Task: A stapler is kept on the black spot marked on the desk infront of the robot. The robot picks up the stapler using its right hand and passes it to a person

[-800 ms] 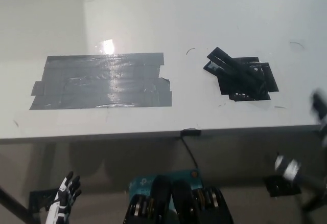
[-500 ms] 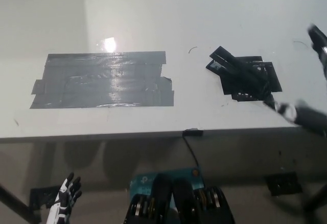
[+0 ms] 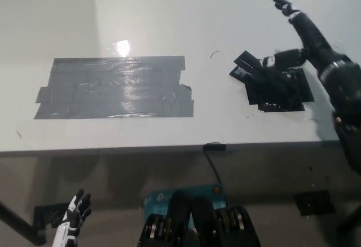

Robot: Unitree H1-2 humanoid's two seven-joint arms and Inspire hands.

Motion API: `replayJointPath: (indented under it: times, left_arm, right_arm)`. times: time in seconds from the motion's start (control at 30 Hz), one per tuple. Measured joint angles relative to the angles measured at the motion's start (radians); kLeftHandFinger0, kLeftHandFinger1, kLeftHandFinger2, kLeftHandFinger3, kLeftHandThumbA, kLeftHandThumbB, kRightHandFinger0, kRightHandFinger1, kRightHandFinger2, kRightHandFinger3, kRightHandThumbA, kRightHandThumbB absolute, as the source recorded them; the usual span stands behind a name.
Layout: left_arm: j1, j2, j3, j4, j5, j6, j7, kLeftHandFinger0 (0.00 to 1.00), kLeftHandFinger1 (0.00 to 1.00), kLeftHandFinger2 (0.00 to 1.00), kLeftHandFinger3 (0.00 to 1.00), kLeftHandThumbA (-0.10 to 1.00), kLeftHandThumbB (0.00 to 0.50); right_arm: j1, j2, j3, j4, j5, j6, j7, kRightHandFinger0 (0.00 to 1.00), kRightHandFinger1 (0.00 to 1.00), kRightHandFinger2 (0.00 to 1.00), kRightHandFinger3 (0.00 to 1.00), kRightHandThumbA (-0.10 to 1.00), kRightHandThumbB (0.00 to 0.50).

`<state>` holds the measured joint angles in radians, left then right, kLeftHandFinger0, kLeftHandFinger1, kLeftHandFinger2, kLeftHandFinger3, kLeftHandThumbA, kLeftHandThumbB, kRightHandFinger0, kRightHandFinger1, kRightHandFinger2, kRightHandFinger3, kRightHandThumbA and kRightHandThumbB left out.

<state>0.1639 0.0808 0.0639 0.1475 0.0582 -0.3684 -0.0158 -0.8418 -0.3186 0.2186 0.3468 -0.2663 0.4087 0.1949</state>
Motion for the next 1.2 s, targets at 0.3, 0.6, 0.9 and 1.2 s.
replayJointPath:
  times: [0.3,0.6,0.9,1.2]
  left_arm:
    - [-0.008,0.000,0.000,-0.002,0.015,-0.003,0.000,1.00,1.00,1.00,1.00,1.00,0.431]
    - [-0.009,0.000,0.000,-0.005,0.027,-0.003,0.000,1.00,1.00,1.00,1.00,1.00,0.421]
    - [-0.010,0.000,0.000,-0.005,0.027,-0.003,0.000,1.00,1.00,1.00,1.00,1.00,0.379]
    - [-0.020,0.000,0.000,-0.004,0.029,-0.003,0.000,1.00,1.00,0.99,1.00,1.00,0.369]
  right_arm:
    - [-0.096,0.001,0.093,0.212,-0.051,0.023,0.015,1.00,1.00,1.00,1.00,1.00,0.318]
    - [-0.098,0.007,0.112,0.283,-0.068,0.023,0.018,1.00,1.00,1.00,1.00,1.00,0.316]
    - [-0.098,0.034,0.117,0.288,-0.071,0.023,0.020,1.00,1.00,1.00,1.00,1.00,0.328]
    - [-0.098,0.060,0.135,0.332,-0.078,0.022,0.020,1.00,1.00,1.00,1.00,1.00,0.324]
